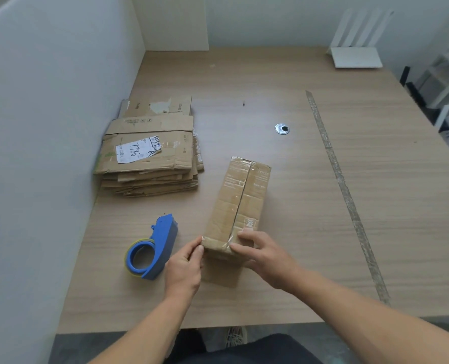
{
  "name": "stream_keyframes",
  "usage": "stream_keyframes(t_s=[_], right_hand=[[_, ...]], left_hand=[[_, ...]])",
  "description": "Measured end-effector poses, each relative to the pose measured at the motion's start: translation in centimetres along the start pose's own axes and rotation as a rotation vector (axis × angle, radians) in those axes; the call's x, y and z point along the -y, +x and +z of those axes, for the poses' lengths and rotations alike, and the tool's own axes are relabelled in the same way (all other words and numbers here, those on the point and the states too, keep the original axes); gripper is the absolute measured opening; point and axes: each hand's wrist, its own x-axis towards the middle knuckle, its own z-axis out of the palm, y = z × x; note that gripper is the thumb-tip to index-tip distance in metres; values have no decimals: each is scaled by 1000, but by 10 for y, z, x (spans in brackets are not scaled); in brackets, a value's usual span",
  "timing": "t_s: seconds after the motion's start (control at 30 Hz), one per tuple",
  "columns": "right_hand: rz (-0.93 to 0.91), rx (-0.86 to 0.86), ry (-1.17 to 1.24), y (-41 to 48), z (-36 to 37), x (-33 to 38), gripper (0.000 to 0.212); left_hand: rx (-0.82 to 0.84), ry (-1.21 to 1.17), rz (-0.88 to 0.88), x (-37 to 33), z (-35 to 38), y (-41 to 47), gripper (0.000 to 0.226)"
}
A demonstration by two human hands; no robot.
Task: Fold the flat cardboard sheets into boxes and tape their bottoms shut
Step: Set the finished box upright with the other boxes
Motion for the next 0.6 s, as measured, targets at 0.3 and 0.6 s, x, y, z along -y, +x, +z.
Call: stream_keyframes(t_s=[0.3, 0.6], right_hand=[[-272, -57, -300, 0, 7, -9, 58], [-394, -5, -438, 16, -7, -15, 46]], left_hand=[[138, 86, -71, -15, 7, 9, 51], [274, 237, -28, -29, 3, 16, 45]])
